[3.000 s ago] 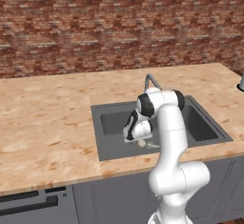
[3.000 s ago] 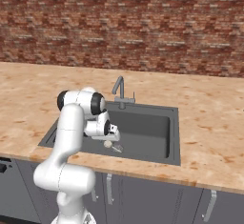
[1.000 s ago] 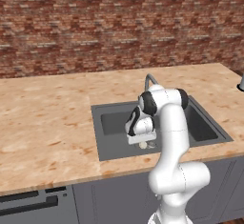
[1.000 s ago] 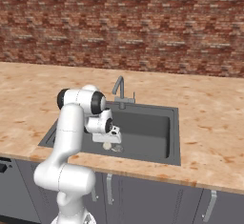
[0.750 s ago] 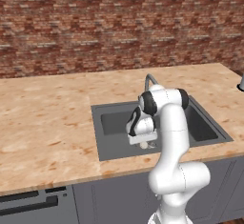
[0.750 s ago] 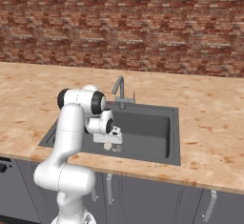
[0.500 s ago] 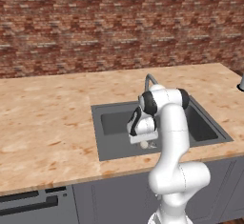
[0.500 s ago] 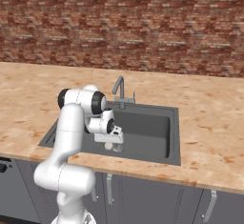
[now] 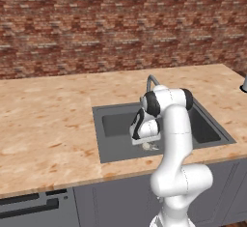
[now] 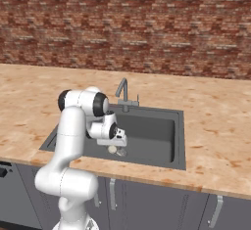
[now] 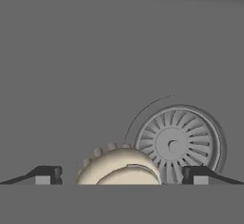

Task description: Pick up the sponge and dish brush from the sink, and place them back in the cabinet, and close the cabinet door.

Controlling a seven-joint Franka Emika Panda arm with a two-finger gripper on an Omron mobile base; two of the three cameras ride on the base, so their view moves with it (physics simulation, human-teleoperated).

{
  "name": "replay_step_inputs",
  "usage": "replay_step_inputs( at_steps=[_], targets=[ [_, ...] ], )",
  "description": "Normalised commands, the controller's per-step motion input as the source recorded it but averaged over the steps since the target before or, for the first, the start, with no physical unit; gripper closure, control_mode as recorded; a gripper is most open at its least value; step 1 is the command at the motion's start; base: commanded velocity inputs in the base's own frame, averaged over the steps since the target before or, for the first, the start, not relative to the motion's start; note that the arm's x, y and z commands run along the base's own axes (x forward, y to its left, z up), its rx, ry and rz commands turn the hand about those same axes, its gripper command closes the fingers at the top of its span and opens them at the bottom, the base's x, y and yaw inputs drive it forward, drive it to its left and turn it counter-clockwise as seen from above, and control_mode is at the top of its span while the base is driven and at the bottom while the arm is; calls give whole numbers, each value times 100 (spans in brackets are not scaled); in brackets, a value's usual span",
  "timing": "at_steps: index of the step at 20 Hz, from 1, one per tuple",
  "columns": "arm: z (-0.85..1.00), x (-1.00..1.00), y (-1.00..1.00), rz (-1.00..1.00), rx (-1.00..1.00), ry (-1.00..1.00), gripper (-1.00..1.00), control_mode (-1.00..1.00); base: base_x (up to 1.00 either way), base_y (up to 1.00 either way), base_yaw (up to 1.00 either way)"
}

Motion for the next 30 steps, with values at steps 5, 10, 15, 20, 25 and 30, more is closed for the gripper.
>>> replay_step_inputs(
  at_steps=[5,10,15,20,25,30],
  targets=[
    [0,-20,-2,0,0,-1,-100,-100,0,0,0],
    [0,-20,-5,0,0,-1,-100,-100,0,0,0],
    [-11,-6,-4,0,0,-1,-100,-100,0,0,0],
    [-28,5,0,6,0,-10,-100,-100,0,0,0],
    [-28,0,0,10,2,-1,-100,-100,0,0,0],
    [-24,-9,2,4,4,0,-100,-100,0,0,0]
  ],
)
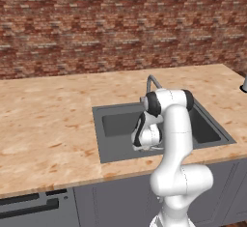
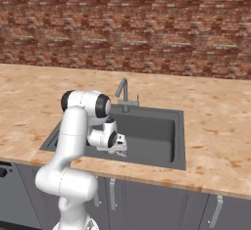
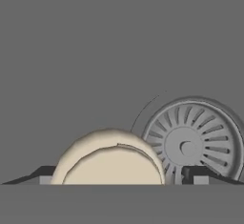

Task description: Pick up the sponge and dish brush from the sink, and place them back in the cabinet, and close the cabinet door.

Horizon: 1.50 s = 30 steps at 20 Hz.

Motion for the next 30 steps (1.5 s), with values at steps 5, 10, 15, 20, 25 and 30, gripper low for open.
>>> replay_step_inputs(
  at_steps=[5,10,15,20,25,30],
  targets=[
    [-18,-15,4,1,1,2,100,-100,0,0,0],
    [-5,-16,0,0,2,5,100,-100,0,0,0],
    [22,-9,10,0,5,0,100,-100,0,0,0],
    [45,-3,13,0,5,-5,100,-100,0,0,0],
    [57,-3,14,0,1,-4,100,-100,0,0,0],
    [63,-9,13,0,-3,0,100,-100,0,0,0]
  ],
)
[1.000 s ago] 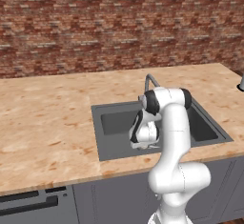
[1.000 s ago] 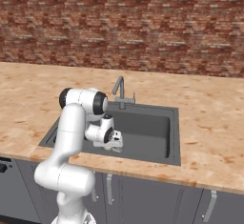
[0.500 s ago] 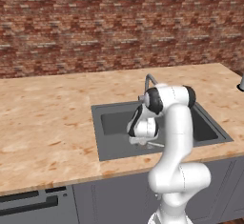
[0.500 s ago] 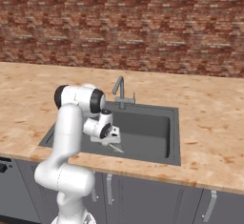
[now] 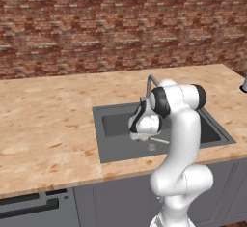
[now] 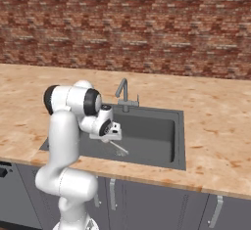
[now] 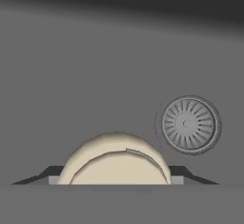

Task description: Pick up the sponge and dish brush from the sink, and place them back in the cabinet, and close the cabinet door.

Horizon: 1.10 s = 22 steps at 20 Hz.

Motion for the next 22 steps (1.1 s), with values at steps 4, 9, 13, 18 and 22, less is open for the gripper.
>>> replay_step_inputs(
  at_steps=[4,9,13,18,22],
  targets=[
    [67,-10,12,0,0,0,100,-100,0,0,0],
    [69,-2,16,0,0,0,100,-100,0,0,0],
    [71,-4,13,0,0,1,100,-100,0,0,0],
    [68,-13,7,0,0,10,100,-100,0,0,0],
    [61,-24,2,0,0,14,100,-100,0,0,0]
  ],
)
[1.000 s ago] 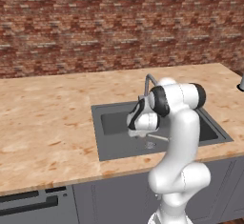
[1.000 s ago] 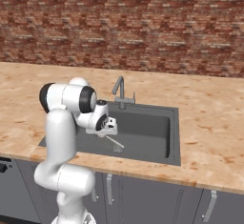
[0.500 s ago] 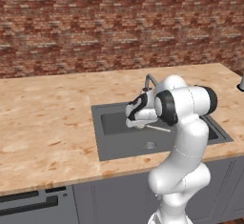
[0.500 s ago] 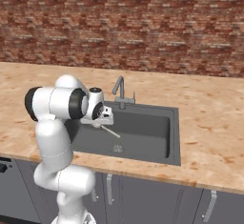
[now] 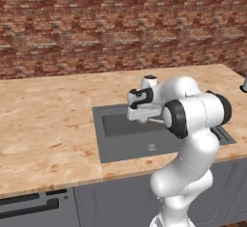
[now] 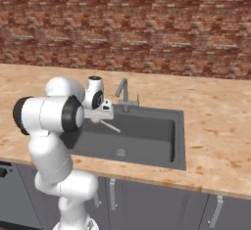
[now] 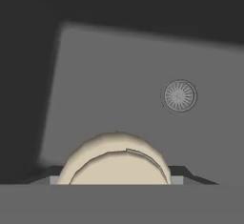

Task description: Pick up the sponge and dish brush from the sink, and place them back in the cabinet, and close the cabinet door.

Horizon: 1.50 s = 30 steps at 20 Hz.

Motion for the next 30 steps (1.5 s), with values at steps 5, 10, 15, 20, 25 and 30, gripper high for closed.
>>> replay_step_inputs(
  at_steps=[5,10,15,20,25,30],
  targets=[
    [44,-37,0,-3,0,12,100,-100,0,0,0],
    [40,-40,1,-5,0,5,100,-100,0,0,0],
    [31,-46,0,-10,-2,2,100,-100,0,0,0],
    [30,-46,1,-14,-1,-1,100,-100,0,0,0],
    [32,-41,1,-11,-2,-5,100,-100,0,0,0],
    [33,-41,0,-8,-4,-2,100,-100,0,0,0]
  ],
)
